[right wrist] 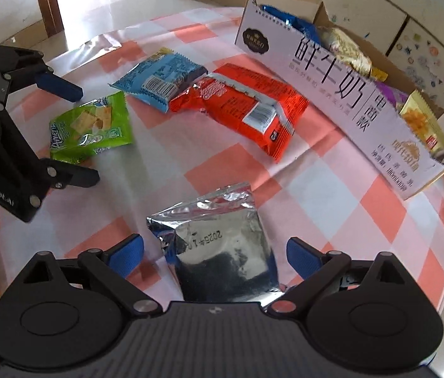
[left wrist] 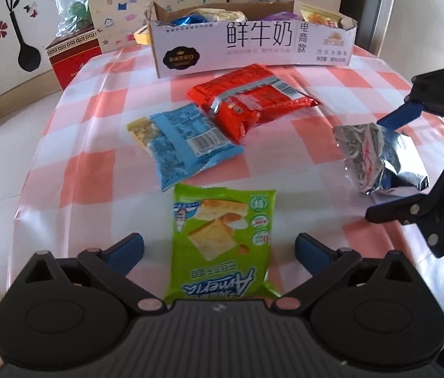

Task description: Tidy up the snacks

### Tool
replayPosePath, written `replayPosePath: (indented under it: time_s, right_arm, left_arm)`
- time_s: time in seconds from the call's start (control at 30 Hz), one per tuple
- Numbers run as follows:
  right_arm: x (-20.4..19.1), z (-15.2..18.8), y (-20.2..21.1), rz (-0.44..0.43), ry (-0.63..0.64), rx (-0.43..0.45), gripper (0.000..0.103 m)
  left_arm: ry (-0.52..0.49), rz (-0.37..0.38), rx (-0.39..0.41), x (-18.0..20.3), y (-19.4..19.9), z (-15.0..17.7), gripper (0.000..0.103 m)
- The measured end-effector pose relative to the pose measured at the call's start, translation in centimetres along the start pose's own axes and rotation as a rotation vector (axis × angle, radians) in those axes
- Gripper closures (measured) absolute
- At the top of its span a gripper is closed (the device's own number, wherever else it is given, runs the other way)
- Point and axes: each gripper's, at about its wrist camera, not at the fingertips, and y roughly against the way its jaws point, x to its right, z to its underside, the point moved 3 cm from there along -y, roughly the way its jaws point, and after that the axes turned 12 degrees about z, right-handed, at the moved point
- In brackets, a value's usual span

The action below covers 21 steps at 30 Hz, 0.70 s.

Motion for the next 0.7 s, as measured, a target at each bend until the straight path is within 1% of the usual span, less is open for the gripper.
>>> replayPosePath:
  time_s: [0.07, 0.1, 0.17, 0.2, 0.23, 0.27, 0.33, 0.37, 0.4, 0.43, 0.53, 0.7]
  right_arm:
    - [0.0, -0.1, 0.0, -0.012, -0.011, -0.011, 0.005]
    - [0.1, -0.1, 0.0, -0.019, -0.020, -0.016, 0.007]
    - [0.2, -0.1, 0.0, -0.029, -0.037, -0.022, 0.015]
    - [0.1, -0.1, 0.2, -0.026, -0.042, -0.019, 0.018]
    - [0.0, -0.2, 0.4, -0.023, -0.045, -0.015, 0.023]
    - [-0.1, -0.2, 0.5, -0.022, -0.048, -0.014, 0.028]
    - [-0.4, -0.2, 0.8, -0.018, -0.047, -0.011, 0.033]
    - [-0.5, -0.2, 1.0, -0.015, -0.043, -0.008, 0.034]
    - [-0.7, -0.2, 1.1, -0.010, -0.038, -0.005, 0.034]
    - [-0.9, -0.2, 1.2, -0.002, -0.032, -0.002, 0.034]
    - [-1.4, -0.3, 1.9, 0.020, -0.012, 0.021, 0.035]
    - [-1.3, -0.8, 3.3, 0.066, -0.035, 0.073, 0.035]
  left_arm:
    - [0.009, 0.018, 0.001, 0.1, 0.0, -0.1, 0.006]
    - [0.005, 0.019, 0.003, 0.2, 0.0, -0.1, 0.009]
    - [-0.021, 0.031, 0.008, 0.7, 0.3, -0.2, 0.020]
    - [-0.027, 0.044, 0.009, 0.9, 0.4, -0.3, 0.029]
    - [-0.030, 0.049, 0.008, 1.1, 0.5, -0.4, 0.037]
    - [-0.037, 0.052, 0.008, 1.4, 0.6, -0.4, 0.039]
    - [-0.046, 0.050, 0.008, 1.7, 0.6, -0.5, 0.045]
    - [-0.043, 0.050, 0.009, 1.7, 0.7, -0.5, 0.047]
    - [-0.040, 0.050, 0.008, 1.8, 0.8, -0.6, 0.051]
    - [-0.038, 0.048, 0.006, 1.8, 0.8, -0.6, 0.053]
    - [-0.054, 0.024, 0.002, 2.0, 0.9, -0.6, 0.054]
    - [-0.050, -0.014, 0.018, 1.9, 1.5, -0.6, 0.054]
